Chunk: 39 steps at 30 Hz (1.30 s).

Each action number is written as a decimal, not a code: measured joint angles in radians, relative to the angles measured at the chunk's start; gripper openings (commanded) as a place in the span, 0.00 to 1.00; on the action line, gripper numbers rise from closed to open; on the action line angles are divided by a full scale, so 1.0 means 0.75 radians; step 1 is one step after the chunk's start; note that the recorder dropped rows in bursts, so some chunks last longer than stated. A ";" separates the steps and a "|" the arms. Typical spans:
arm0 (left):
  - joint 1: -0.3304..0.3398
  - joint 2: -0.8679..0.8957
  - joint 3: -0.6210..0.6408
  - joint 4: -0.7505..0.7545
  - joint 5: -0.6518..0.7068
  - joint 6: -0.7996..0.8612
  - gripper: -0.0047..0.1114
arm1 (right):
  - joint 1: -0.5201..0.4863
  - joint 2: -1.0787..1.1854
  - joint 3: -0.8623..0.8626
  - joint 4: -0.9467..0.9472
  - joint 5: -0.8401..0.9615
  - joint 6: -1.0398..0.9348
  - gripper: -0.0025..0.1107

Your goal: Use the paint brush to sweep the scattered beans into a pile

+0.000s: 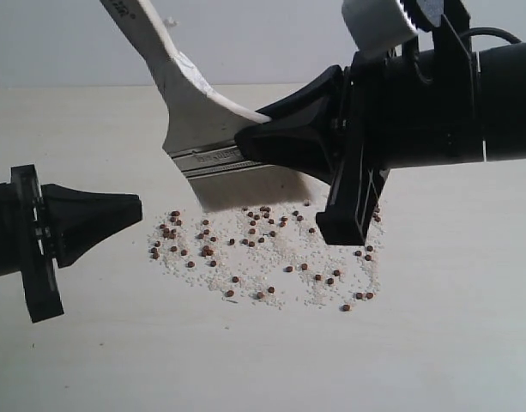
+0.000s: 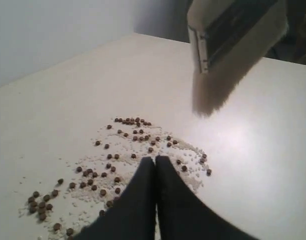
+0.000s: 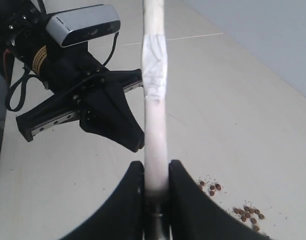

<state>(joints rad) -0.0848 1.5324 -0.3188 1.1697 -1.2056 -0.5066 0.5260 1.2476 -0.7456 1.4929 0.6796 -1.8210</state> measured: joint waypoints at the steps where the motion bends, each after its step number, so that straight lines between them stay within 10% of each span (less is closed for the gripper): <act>1: 0.000 0.000 -0.002 -0.021 0.000 0.014 0.04 | 0.000 0.000 0.000 0.000 0.000 -0.003 0.02; 16: -0.143 0.000 -0.084 -0.007 -0.003 0.041 0.06 | 0.000 0.117 -0.006 0.076 -0.005 -0.100 0.02; 27: -0.143 0.001 -0.085 -0.071 -0.003 0.044 0.58 | 0.000 0.117 -0.012 0.092 0.015 -0.103 0.02; 39: -0.145 0.001 -0.085 -0.135 -0.008 0.003 0.65 | 0.000 0.125 -0.012 0.108 0.090 -0.173 0.02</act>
<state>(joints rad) -0.1937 1.5330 -0.3826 1.0681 -1.2115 -0.5045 0.5260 1.3414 -0.7543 1.5738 0.7474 -1.9507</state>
